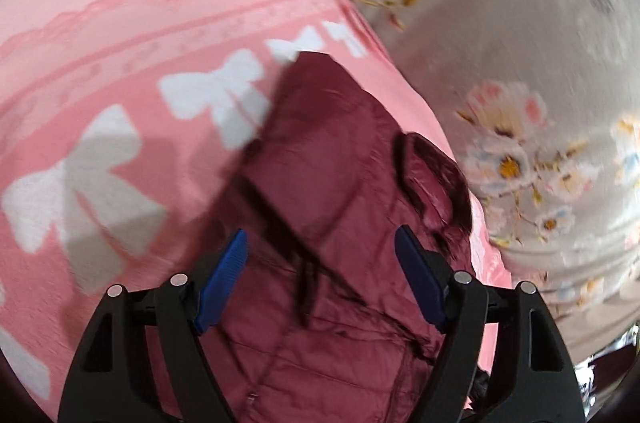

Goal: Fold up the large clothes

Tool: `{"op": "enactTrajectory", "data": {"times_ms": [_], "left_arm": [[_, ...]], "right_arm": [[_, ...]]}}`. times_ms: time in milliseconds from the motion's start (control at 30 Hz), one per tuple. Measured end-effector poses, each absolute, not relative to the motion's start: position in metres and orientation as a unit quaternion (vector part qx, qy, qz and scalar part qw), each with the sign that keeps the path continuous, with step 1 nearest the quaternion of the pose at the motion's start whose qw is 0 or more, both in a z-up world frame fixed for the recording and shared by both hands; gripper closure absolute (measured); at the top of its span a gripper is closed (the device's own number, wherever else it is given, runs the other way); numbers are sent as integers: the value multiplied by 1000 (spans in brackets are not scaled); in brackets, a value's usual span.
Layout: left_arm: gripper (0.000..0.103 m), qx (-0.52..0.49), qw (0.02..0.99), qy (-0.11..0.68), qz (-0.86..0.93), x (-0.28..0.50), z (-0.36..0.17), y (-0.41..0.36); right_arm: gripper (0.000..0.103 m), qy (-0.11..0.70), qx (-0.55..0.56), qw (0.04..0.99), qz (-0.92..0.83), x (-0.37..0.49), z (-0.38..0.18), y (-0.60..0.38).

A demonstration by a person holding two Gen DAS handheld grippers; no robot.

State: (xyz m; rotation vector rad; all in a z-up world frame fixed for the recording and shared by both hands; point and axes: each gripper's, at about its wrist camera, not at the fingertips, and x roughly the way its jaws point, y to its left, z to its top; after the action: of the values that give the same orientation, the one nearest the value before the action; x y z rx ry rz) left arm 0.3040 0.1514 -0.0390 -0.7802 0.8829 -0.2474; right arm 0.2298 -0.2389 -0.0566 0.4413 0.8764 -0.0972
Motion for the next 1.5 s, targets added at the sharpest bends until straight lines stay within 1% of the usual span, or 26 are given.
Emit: {"op": "enactTrajectory", "data": {"times_ms": [33, 67, 100, 233, 333, 400, 500, 633, 667, 700, 733, 800, 867, 967, 1067, 1133, 1200, 1233, 1333, 1500], "left_arm": [[30, -372, 820, 418, -117, 306, -42, 154], [30, -375, 818, 421, -119, 307, -44, 153], [30, -378, 814, 423, -123, 308, -45, 153], [30, -381, 811, 424, -134, 314, -44, 154], [30, -385, 810, 421, -134, 321, -43, 153], [30, -398, 800, 426, -141, 329, -46, 148], [30, -401, 791, 437, -147, 342, -50, 136], [32, -358, 815, 446, -96, 368, -58, 126], [42, -348, 820, 447, -81, 373, -60, 126], [56, -336, 824, 452, -64, 378, -65, 128], [64, -322, 825, 462, -50, 384, -71, 129], [91, -311, 824, 472, -41, 387, -79, 132], [96, -302, 829, 469, -38, 385, -81, 134], [99, -310, 839, 445, -43, 375, -67, 141], [100, -323, 846, 420, -61, 361, -44, 149], [100, -298, 858, 415, -57, 355, -38, 146], [100, -267, 865, 423, -42, 357, -45, 140], [100, -258, 861, 437, -34, 361, -56, 137], [100, -260, 847, 462, -28, 365, -82, 135], [99, -206, 867, 455, -11, 364, -81, 120]], "right_arm": [[71, 438, 198, 876, -44, 239, -61, -235], [98, 448, 184, 874, -45, 245, -62, -233], [100, 445, 174, 877, -38, 249, -57, -232], [100, 347, 132, 926, -69, 243, 15, -250], [100, 309, 99, 940, -102, 240, 53, -270], [100, 312, 88, 939, -112, 240, 55, -279], [100, 340, 75, 930, -122, 246, 35, -289], [100, 344, 100, 926, -117, 247, 21, -302], [100, 348, 103, 925, -110, 244, 19, -303], [100, 348, 104, 925, -109, 243, 17, -305], [100, 351, 104, 925, -106, 243, 14, -306], [100, 364, 101, 920, -101, 243, 3, -307], [100, 383, 103, 913, -93, 246, -12, -307], [100, 396, 95, 909, -92, 247, -24, -302], [100, 352, 136, 925, -49, 230, 1, -304], [100, 335, 143, 930, -45, 222, 7, -308], [100, 359, 126, 923, -61, 225, -7, -309], [100, 381, 123, 913, -72, 230, -24, -312], [100, 424, 130, 893, -77, 239, -61, -317], [100, 431, 94, 893, -87, 243, -72, -305]]}}
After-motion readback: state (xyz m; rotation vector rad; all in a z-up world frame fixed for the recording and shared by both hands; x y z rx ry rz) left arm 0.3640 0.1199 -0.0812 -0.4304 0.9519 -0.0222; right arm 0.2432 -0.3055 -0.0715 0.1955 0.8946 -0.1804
